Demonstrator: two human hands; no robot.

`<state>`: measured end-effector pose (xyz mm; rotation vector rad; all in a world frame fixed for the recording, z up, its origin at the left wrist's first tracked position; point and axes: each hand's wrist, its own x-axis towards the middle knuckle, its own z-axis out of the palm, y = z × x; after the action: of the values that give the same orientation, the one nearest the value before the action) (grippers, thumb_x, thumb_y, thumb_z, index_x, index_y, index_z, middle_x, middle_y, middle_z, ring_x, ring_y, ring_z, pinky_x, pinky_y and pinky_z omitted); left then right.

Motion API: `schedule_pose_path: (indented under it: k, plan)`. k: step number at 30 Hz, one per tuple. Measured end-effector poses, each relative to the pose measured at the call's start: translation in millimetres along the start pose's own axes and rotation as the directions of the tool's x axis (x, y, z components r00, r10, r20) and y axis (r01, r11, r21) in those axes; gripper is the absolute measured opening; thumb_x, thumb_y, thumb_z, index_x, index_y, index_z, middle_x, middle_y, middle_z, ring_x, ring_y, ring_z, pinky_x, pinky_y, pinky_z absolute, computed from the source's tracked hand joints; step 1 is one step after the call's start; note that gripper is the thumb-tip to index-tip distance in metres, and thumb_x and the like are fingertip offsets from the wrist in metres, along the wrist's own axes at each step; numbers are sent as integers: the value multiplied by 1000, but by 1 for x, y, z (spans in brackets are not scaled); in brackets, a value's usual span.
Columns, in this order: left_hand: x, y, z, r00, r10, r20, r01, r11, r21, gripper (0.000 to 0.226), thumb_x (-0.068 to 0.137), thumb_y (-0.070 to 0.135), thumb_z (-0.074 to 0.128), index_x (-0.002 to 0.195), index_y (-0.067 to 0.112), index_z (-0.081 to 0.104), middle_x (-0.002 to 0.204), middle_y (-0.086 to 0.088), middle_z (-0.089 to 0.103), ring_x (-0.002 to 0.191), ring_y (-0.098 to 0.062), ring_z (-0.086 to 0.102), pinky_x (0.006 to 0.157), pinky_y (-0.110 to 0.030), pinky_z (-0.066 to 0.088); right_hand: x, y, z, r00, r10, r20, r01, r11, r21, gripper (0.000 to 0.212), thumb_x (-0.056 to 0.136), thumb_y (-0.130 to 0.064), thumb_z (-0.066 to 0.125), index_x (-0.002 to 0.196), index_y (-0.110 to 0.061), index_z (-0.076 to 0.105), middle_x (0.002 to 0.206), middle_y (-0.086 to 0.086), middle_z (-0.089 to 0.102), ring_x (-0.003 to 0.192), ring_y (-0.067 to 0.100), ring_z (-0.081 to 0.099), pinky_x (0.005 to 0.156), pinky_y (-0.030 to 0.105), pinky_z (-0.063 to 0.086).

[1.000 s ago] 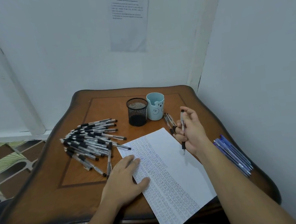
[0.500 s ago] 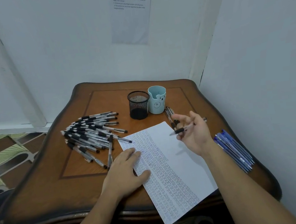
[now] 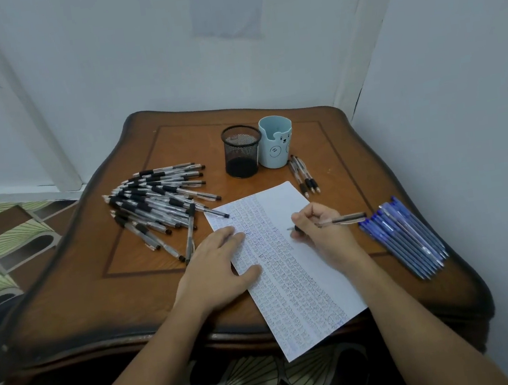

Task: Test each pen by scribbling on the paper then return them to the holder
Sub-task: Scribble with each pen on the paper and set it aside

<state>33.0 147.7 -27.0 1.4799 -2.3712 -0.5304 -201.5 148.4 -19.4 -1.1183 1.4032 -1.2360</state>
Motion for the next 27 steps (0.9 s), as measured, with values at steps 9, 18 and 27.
schedule_pose_path:
  k: [9,18,27]
  plan:
    - [1,-2,3,1000,-1,-10,1,1000,0,97,66,78,28,148,27,37,156,7,27,142,-10,21,114,-32,20,0,16,3,992,-112,-55,104,986,-129,43,85,2,68,56,-13,40,58,8,33,50,10,40,51,24,46]
    - [1,-2,3,1000,9,-26,-9,1000,-5,97,66,78,29,147,25,39,154,7,31,141,-9,24,115,-32,21,-1,18,0,992,-123,0,122,983,-134,49,83,5,66,53,-18,35,63,11,29,56,12,37,63,34,52]
    - [1,-2,4,1000,16,-24,-16,1000,5,94,68,77,30,147,26,39,154,8,30,140,-8,23,114,-32,21,-1,17,0,991,-134,12,135,981,-138,50,81,7,64,52,-19,32,58,6,27,55,14,34,55,28,45]
